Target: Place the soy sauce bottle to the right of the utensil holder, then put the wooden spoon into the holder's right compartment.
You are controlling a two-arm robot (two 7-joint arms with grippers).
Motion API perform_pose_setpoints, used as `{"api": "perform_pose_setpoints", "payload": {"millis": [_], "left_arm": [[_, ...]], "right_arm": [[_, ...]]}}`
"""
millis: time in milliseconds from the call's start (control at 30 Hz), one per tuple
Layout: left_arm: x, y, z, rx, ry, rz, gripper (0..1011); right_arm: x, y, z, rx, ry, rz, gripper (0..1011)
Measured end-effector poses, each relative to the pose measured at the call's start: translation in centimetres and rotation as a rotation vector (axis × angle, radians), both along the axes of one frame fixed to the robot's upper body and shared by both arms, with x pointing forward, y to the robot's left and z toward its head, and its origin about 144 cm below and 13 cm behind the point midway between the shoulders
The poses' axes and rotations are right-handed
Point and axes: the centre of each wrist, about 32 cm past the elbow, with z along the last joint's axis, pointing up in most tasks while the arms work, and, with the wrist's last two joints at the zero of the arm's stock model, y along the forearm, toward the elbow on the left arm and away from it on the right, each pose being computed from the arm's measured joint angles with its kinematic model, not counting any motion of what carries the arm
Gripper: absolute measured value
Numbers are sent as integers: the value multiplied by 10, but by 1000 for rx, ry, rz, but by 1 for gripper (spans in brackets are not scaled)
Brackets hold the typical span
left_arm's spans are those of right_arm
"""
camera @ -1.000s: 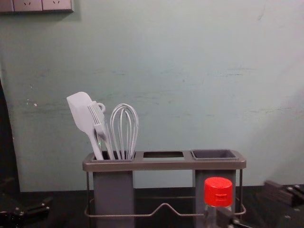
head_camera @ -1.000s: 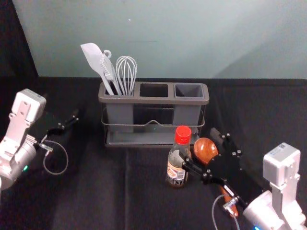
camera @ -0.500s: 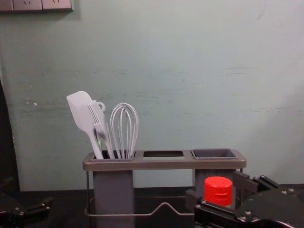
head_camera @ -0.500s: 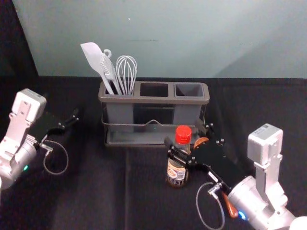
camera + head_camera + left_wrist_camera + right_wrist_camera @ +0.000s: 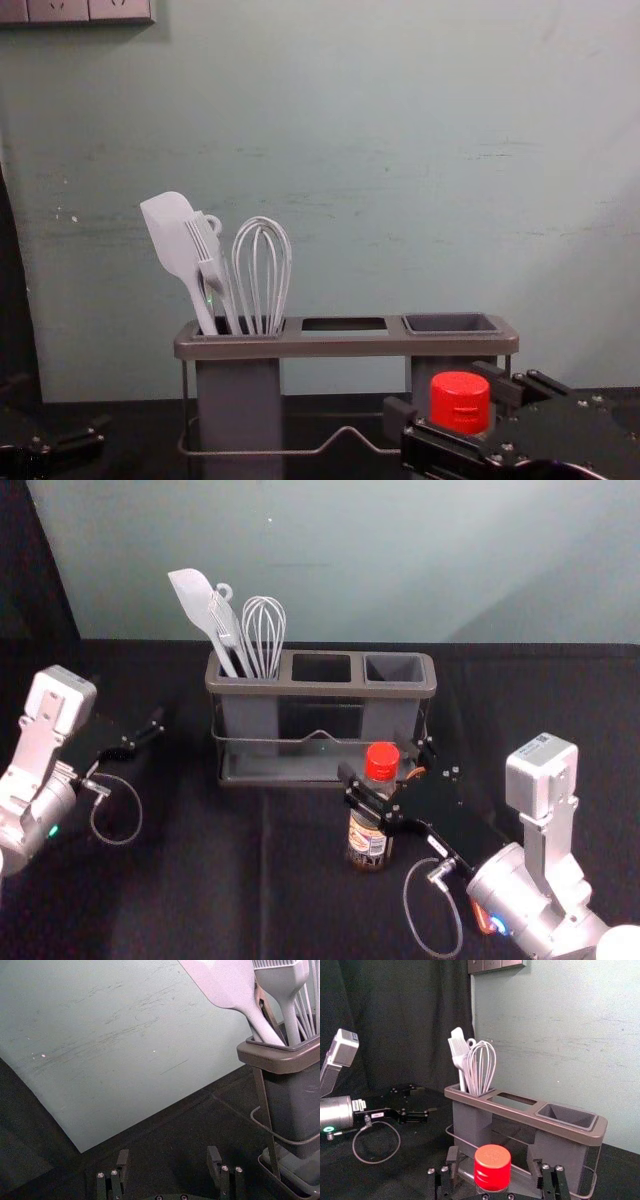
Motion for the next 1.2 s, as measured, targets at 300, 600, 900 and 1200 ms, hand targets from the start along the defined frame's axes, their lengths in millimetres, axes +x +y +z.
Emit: {"api": "perform_pose_setpoints", "payload": {"millis": [300, 600, 900, 1200], "left_arm": [[0, 0, 0, 0, 0, 0, 1000], [0, 0, 0, 0, 0, 0, 1000], [0, 0, 0, 0, 0, 0, 1000], [0, 0, 0, 0, 0, 0, 1000]], "right_arm": [[-1, 0, 0, 4, 0, 3, 635], [-3, 0, 0, 1, -3, 9, 386], [-11, -2, 7, 12, -27, 10, 386], [-15, -24, 17, 19, -59, -57, 386]]}}
